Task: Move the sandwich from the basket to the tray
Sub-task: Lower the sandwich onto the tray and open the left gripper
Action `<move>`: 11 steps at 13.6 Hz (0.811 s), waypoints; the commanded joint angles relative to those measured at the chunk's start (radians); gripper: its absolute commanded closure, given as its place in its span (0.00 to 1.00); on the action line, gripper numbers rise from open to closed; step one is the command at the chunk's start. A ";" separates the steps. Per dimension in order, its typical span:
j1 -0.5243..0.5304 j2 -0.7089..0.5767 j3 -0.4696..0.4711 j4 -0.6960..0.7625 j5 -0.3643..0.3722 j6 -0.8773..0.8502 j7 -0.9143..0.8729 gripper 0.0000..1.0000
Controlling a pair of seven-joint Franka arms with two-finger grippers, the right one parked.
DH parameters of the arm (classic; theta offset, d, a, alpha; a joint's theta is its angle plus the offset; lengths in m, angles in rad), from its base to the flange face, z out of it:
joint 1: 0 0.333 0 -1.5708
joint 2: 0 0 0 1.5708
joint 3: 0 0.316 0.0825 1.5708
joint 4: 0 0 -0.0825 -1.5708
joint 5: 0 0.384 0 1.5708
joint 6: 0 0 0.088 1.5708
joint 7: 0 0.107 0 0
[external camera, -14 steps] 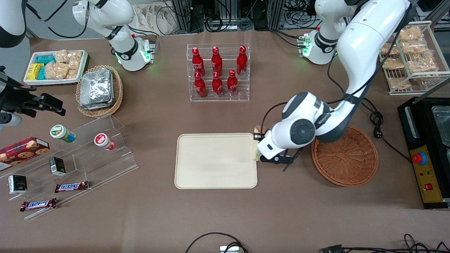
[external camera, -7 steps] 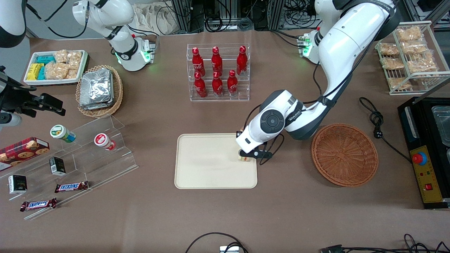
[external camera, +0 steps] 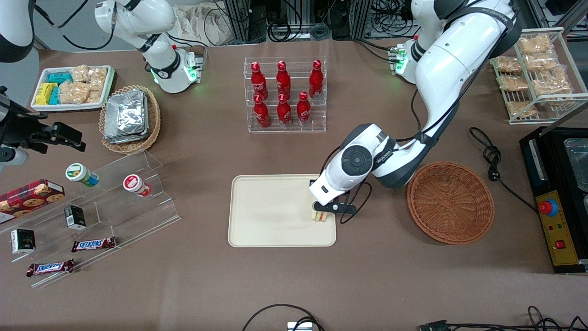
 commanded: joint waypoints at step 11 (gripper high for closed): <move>0.084 -0.230 -0.007 -0.005 -0.053 -0.174 -0.100 0.00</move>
